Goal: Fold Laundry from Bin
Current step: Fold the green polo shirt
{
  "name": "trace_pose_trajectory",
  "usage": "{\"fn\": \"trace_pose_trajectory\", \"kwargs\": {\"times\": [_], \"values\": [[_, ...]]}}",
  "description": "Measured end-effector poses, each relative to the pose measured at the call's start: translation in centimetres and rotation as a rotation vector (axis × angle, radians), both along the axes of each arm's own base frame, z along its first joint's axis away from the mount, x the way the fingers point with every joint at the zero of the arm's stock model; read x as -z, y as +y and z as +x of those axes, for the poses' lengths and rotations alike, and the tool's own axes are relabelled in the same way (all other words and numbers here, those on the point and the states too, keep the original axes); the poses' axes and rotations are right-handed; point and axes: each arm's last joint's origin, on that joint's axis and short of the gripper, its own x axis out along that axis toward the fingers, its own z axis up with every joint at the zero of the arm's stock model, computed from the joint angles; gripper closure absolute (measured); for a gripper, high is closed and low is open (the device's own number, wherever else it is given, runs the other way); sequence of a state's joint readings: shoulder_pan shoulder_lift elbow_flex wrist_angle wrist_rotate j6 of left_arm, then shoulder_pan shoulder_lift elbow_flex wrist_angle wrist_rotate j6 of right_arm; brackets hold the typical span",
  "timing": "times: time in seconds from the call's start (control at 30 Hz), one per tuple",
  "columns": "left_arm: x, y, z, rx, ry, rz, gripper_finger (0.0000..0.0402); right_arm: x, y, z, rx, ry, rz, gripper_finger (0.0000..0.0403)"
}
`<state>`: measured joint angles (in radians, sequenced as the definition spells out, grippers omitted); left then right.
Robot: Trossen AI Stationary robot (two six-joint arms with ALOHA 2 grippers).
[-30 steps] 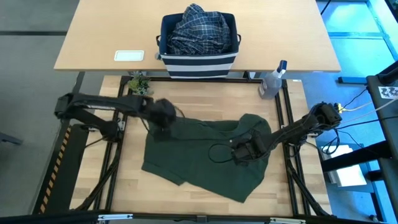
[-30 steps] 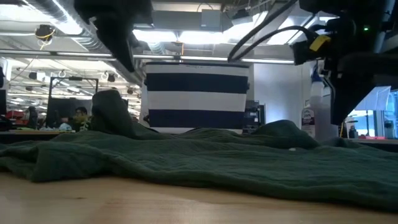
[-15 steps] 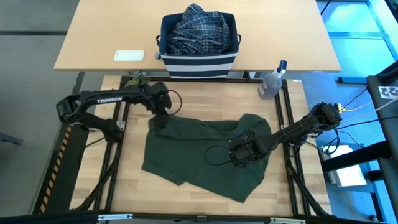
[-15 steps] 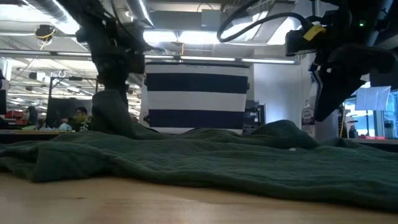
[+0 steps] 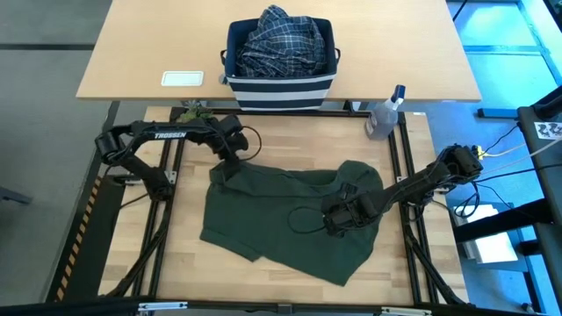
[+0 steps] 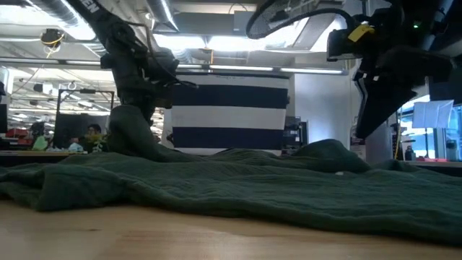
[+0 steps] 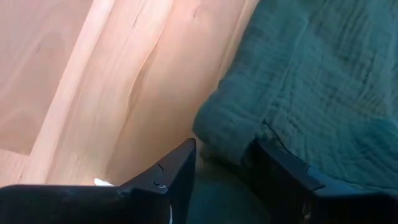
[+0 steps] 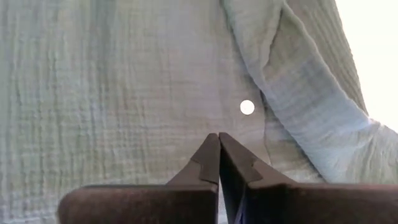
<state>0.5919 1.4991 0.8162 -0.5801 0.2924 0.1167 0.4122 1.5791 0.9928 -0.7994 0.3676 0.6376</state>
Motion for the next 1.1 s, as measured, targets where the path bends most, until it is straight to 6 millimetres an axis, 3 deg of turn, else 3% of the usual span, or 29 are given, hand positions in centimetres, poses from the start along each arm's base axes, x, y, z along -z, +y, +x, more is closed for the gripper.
{"fn": "trace_pose_trajectory", "kwargs": {"times": [0.47,0.63,0.9,1.1], "values": [[-0.3,0.6,0.2,0.017,-0.124,-0.078,0.0246,-0.1,0.1,0.4,-0.041,-0.032,-0.004,0.0402],[-0.4,0.4,0.4,0.041,-0.166,-0.121,0.0247,-0.2,-0.1,0.5,-0.032,-0.064,-0.101,0.0402],[-0.5,-0.1,1.0,0.072,-0.187,-0.110,0.0277,-0.1,-3.9,1.1,0.116,-0.016,-0.122,0.0402],[-0.4,-0.1,1.0,0.068,-0.192,-0.109,0.0286,-0.1,-6.8,1.3,0.124,0.059,-0.164,0.0402]]}}
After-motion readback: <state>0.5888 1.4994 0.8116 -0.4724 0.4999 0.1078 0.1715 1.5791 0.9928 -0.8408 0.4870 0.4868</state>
